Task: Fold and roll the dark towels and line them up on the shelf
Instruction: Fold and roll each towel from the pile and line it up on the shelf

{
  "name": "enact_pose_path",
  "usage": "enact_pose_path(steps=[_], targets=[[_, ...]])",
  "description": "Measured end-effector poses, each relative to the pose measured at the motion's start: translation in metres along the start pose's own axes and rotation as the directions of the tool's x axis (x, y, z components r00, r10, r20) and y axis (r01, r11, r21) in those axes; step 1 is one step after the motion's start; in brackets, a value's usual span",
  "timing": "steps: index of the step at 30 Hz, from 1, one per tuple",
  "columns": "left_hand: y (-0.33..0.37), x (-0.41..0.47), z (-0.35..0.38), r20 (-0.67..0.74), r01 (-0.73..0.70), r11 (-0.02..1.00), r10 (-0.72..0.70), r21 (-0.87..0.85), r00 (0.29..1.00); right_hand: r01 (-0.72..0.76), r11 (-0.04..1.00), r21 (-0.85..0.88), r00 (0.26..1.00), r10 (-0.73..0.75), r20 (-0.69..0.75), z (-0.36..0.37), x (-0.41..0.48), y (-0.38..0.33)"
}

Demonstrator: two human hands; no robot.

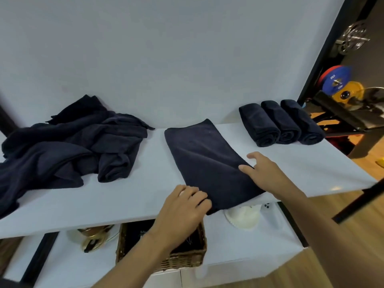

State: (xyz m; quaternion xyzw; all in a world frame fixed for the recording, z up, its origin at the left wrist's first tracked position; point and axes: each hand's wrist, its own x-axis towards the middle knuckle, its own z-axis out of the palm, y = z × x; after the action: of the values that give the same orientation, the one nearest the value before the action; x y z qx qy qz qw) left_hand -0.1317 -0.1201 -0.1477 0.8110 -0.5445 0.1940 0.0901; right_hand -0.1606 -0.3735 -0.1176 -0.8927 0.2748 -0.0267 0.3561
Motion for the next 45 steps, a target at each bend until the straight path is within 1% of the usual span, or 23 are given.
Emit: enact_pose_path(steps=[4,6,7,9,11,14,16,20,22,25,26,27,28,29,30,31,32,34,37,39,41,42,45], targets=[[-0.025,-0.021,-0.013,-0.071,0.010,0.996,-0.016,-0.083,0.997,0.042,0.993,-0.108,0.998,-0.038,0.042,0.005,-0.019,0.006],[-0.027,-0.035,-0.015,-0.022,0.015,0.999,-0.016,-0.047,1.000,0.270,0.946,-0.179,0.952,-0.290,-0.095,0.012,-0.038,0.006],[-0.025,-0.038,-0.015,0.009,0.010,1.000,-0.009,-0.023,1.000,0.421,0.888,-0.183,0.886,-0.446,-0.126,0.015,-0.049,0.006],[-0.017,-0.037,-0.013,0.051,0.016,1.000,-0.016,0.010,0.999,0.615,0.750,-0.243,0.777,-0.629,0.028,0.022,-0.068,0.008],[-0.012,-0.031,-0.013,0.039,0.034,0.999,-0.034,0.013,0.999,0.654,0.615,-0.441,0.745,-0.623,0.237,0.032,-0.077,0.015],[-0.018,-0.021,-0.022,0.078,0.188,0.970,-0.178,-0.152,0.981,0.654,0.482,-0.583,0.677,-0.718,0.165,0.032,-0.072,0.018],[-0.028,-0.017,-0.030,0.161,0.399,0.849,-0.365,-0.345,0.917,0.680,0.523,-0.513,0.651,-0.753,0.095,0.025,-0.066,0.014],[-0.043,-0.003,-0.039,0.321,0.608,0.513,-0.541,-0.607,0.777,0.546,0.833,-0.088,0.837,-0.538,0.100,0.011,-0.052,0.004],[-0.045,0.003,-0.037,0.378,0.657,0.384,-0.587,-0.649,0.716,0.483,0.875,0.031,0.868,-0.483,0.118,0.007,-0.039,-0.005],[-0.049,0.009,-0.031,0.421,0.729,0.231,-0.689,-0.644,0.590,0.425,0.902,0.075,0.900,-0.430,0.073,0.003,-0.023,-0.013],[-0.051,0.010,-0.029,0.424,0.747,0.204,-0.716,-0.633,0.555,0.456,0.889,0.039,0.890,-0.456,-0.014,0.002,-0.021,-0.014],[-0.053,0.012,-0.027,0.424,0.759,0.189,-0.734,-0.623,0.531,0.531,0.847,-0.020,0.838,-0.529,-0.136,0.002,-0.022,-0.014],[-0.055,0.014,-0.027,0.425,0.768,0.187,-0.742,-0.613,0.519,0.634,0.767,-0.099,0.734,-0.637,-0.237,0.003,-0.026,-0.016],[-0.056,0.016,-0.026,0.425,0.775,0.193,-0.744,-0.602,0.516,0.730,0.656,-0.193,0.605,-0.751,-0.265,0.006,-0.032,-0.016],[-0.058,0.017,-0.026,0.427,0.780,0.202,-0.743,-0.592,0.516,0.791,0.530,-0.304,0.488,-0.848,-0.207,0.012,-0.038,-0.016],[-0.060,0.019,-0.025,0.430,0.786,0.209,-0.741,-0.581,0.515,0.816,0.405,-0.411,0.403,-0.910,-0.098,0.019,-0.041,-0.014],[-0.062,0.019,-0.024,0.434,0.794,0.214,-0.742,-0.570,0.511,0.811,0.317,-0.492,0.372,-0.928,0.015,0.027,-0.041,-0.012],[-0.064,0.021,-0.022,0.430,0.808,0.228,-0.752,-0.543,0.500,0.783,0.298,-0.546,0.430,-0.894,0.128,0.037,-0.037,-0.007],[-0.060,0.019,-0.022,0.379,0.820,0.348,-0.757,-0.455,0.532,0.783,0.394,-0.481,0.504,-0.855,0.119,0.035,-0.028,-0.002],[-0.052,0.015,-0.020,0.233,0.738,0.567,-0.712,-0.366,0.663,0.797,0.399,-0.454,0.510,-0.847,0.150,0.033,-0.023,0.004],[-0.047,0.006,-0.018,0.010,0.498,0.841,-0.507,-0.212,0.862,0.801,0.402,-0.444,0.522,-0.831,0.189,0.031,-0.021,0.006],[-0.047,0.001,-0.017,-0.065,0.365,0.924,-0.374,-0.117,0.925,0.800,0.410,-0.438,0.530,-0.825,0.194,0.030,-0.020,0.006],[-0.051,-0.012,-0.016,-0.036,0.168,0.982,-0.166,0.080,0.985,0.788,0.495,-0.366,0.588,-0.781,0.209,0.026,-0.014,-0.004]])
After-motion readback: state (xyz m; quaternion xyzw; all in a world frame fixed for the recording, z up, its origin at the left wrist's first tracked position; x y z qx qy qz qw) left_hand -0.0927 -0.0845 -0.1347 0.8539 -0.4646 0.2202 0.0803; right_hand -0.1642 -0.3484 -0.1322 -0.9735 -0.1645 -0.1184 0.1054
